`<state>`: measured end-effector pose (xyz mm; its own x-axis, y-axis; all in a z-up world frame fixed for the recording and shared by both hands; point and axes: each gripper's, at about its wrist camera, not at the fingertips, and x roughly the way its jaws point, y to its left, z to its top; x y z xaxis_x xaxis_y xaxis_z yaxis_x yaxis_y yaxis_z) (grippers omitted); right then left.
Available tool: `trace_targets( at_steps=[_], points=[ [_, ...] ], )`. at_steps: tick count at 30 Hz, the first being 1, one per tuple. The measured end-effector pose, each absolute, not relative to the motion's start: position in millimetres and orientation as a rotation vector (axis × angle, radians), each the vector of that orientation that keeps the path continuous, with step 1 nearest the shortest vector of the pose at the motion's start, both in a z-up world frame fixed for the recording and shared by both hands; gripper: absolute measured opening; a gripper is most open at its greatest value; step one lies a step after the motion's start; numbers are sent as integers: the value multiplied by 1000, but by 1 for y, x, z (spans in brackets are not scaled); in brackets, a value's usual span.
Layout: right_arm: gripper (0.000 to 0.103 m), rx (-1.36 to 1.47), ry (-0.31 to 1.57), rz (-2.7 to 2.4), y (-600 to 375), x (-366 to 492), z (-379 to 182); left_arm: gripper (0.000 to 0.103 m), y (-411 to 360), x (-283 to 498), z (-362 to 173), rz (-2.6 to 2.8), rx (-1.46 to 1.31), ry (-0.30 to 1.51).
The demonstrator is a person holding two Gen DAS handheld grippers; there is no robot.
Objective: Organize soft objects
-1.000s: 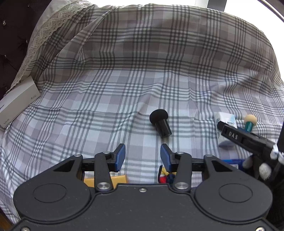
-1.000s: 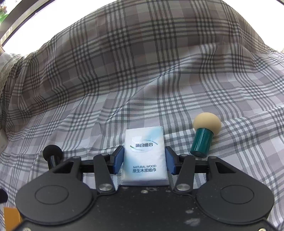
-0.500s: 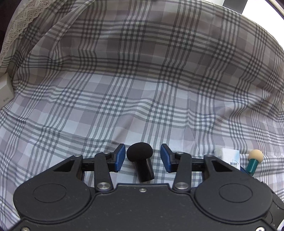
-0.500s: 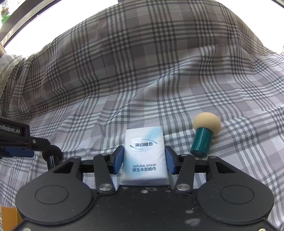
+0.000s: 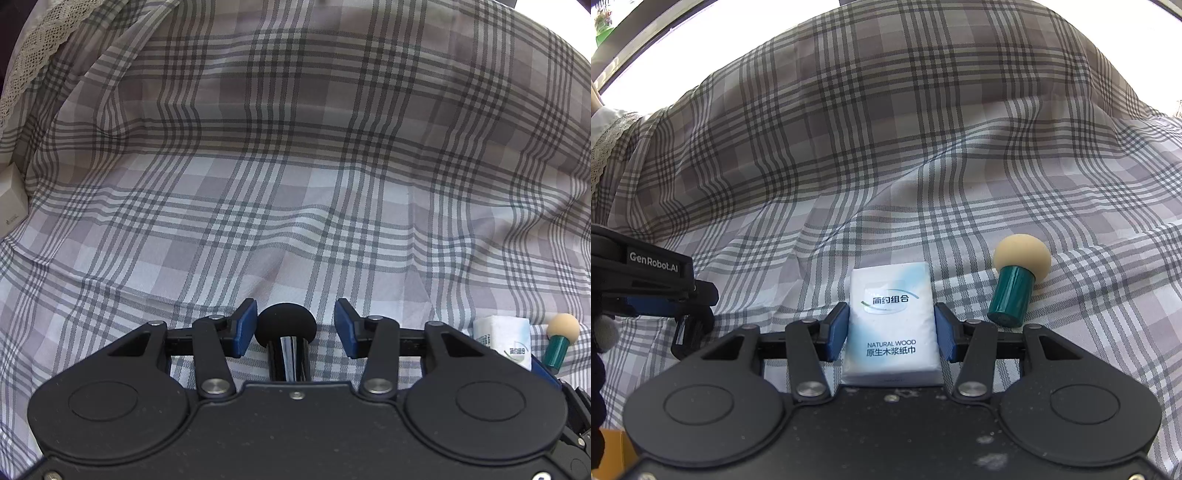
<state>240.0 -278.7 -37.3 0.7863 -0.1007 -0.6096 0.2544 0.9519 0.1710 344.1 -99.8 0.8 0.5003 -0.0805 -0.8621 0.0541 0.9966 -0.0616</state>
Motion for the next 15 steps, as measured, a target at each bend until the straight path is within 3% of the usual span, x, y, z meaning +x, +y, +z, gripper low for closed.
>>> trace_targets(
  at_steps=[15],
  points=[
    [48, 254, 642, -193, -279, 241, -38, 46, -93, 352, -19, -60, 18, 1077]
  ],
)
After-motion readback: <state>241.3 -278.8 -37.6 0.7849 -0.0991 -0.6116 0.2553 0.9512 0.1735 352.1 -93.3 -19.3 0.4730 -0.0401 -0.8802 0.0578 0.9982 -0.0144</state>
